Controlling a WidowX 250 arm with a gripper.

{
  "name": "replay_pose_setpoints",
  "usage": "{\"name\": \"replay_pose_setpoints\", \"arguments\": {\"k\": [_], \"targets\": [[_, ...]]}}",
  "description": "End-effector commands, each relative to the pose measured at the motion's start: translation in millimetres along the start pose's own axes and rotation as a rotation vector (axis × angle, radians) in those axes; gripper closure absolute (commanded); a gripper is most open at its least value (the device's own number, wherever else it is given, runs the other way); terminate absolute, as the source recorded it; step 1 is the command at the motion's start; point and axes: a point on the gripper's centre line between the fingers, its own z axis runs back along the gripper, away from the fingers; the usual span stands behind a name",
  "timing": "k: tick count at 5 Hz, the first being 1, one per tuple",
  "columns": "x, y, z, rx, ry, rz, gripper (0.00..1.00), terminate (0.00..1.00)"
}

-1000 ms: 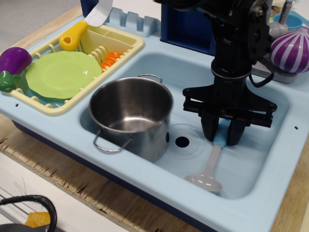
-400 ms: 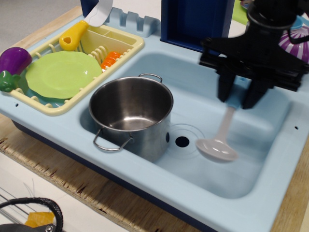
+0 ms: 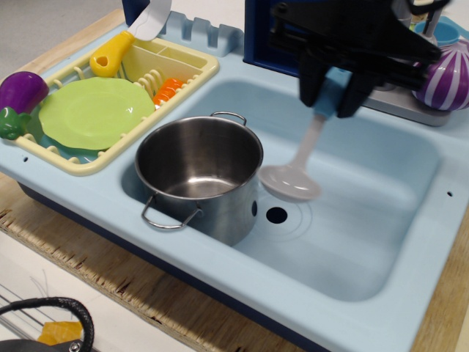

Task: Put spoon in pot

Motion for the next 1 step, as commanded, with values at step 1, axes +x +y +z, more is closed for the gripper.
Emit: {"name": "replay_pose_setpoints", "arguments": {"k": [1], "targets": [[19.4, 37.4, 3.9, -0.006, -0.092, -0.014, 1.0, 1.0]]}}
